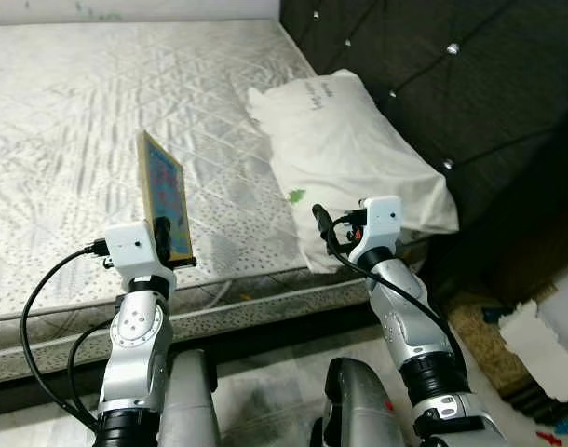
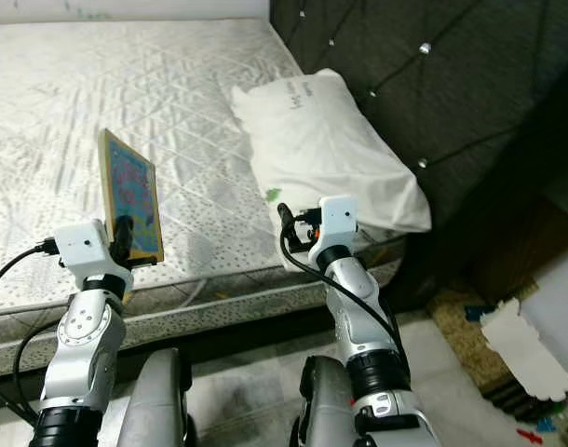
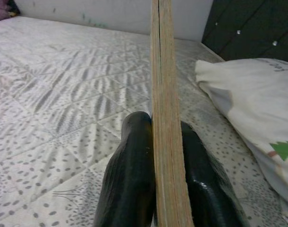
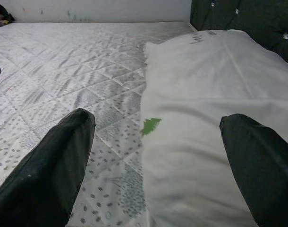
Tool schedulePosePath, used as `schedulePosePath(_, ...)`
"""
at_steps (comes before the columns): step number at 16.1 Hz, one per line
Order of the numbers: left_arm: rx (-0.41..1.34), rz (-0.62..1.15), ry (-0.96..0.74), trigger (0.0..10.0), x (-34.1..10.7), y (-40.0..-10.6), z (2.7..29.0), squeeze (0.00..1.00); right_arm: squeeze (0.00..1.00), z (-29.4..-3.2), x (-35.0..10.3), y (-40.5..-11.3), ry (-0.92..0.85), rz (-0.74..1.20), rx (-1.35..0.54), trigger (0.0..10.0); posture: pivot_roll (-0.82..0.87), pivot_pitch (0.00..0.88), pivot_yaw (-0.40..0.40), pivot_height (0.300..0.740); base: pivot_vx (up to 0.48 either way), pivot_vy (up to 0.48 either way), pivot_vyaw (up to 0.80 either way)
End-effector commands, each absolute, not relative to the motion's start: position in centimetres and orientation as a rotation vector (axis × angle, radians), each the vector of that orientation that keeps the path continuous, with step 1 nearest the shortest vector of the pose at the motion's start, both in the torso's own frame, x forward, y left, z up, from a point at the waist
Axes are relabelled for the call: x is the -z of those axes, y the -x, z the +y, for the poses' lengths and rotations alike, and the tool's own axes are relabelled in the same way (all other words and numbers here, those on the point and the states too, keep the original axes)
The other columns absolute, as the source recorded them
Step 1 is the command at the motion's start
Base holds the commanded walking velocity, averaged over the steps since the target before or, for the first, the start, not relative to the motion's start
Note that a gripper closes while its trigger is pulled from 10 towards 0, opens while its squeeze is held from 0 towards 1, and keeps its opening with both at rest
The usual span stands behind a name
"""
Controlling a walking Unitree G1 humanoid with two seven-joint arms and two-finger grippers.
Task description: Clean up the room
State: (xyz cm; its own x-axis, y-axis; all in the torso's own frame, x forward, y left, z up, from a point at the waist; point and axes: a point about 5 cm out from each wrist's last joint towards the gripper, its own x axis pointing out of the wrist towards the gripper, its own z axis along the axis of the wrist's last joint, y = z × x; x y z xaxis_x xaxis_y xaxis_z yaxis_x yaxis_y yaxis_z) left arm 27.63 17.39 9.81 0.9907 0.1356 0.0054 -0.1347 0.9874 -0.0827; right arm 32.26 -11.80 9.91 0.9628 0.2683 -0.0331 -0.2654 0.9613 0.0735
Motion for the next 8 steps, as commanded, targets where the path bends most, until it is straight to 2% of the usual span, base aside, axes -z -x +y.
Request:
schedulePosePath(1,-0.115,-0.043,0.087,10.0,-10.56,-28.02,16.95,0.0,0.0,-12.22,-9.99,-32.33,-0.075,0.039,-0.254,10.0,-0.04,0.055,-0.049,0.595,0.27,0.0,0.0)
schedulePosePath(3,-0.113,-0.041,0.089,10.0,-10.49,-28.04,16.92,0.0,0.0,-12.12,-10.11,-32.28,-0.068,0.028,-0.264,10.0,-0.04,0.056,-0.046,0.595,0.281,0.0,0.0)
schedulePosePath(6,-0.111,-0.041,0.091,10.0,-10.48,-28.07,16.9,0.0,0.0,-11.92,-10.27,-32.22,-0.057,0.015,-0.281,10.0,-0.04,0.056,-0.046,0.595,0.298,0.0,0.64)
schedulePosePath(8,-0.11,-0.04,0.091,10.0,-10.49,-28.11,16.87,0.0,0.0,-12.09,-10.2,-32.28,-0.071,0.024,-0.268,10.0,-0.04,0.056,-0.047,0.595,0.461,0.0,0.23)
